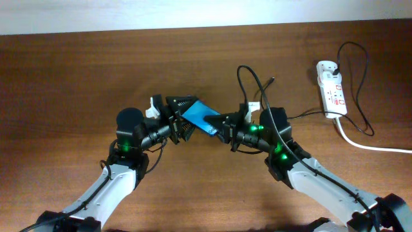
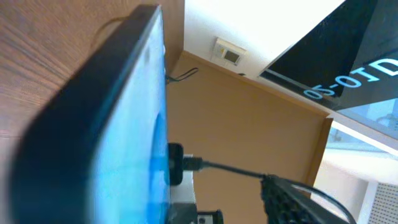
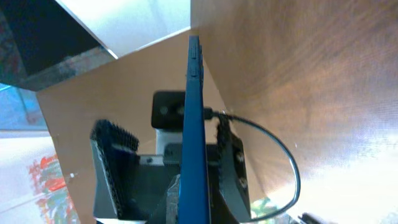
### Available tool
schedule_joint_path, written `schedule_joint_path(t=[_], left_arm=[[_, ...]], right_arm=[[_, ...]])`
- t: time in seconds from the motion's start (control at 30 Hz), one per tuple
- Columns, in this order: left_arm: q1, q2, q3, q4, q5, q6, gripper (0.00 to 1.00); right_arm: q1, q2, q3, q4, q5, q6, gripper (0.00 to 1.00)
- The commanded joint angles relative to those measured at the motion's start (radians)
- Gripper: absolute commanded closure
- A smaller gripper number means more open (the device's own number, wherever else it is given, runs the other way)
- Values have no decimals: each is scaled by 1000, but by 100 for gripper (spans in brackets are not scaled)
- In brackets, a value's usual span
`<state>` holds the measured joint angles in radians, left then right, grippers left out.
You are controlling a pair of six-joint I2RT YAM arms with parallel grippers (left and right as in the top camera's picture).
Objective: Plug charger to phone and switch on socket
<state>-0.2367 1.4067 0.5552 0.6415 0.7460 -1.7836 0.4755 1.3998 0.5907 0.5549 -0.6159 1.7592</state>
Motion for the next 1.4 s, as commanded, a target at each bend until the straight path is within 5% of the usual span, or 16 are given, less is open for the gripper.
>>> schedule_joint_path(t=[0.0,0.13,0.53,0.7,0.87,1.2,1.27,1.37], left_arm=[[-6,1,6,4,-18,-4,33],[-6,1,5,4,-18,-4,60],[-6,1,5,-106,-6,-3,100],[-5,1,5,-132,-11,9,100],[1,1,5,-304,-12,97,100],[146,13,14,-348,189,182,100],[146,53,43,-348,202,195,100],[146,210,203,-348,260,280,100]], right_arm=[[23,-6,11,18,-11,16,96],[23,-6,11,18,-31,-11,96],[23,-6,11,18,-28,-159,95],[20,-6,11,-2,-26,-159,50],[-16,-6,11,-142,96,-462,2],[-47,-6,39,-286,659,-1093,1],[-71,-6,119,-404,658,-1112,1],[-138,1,381,-803,799,-1168,1]])
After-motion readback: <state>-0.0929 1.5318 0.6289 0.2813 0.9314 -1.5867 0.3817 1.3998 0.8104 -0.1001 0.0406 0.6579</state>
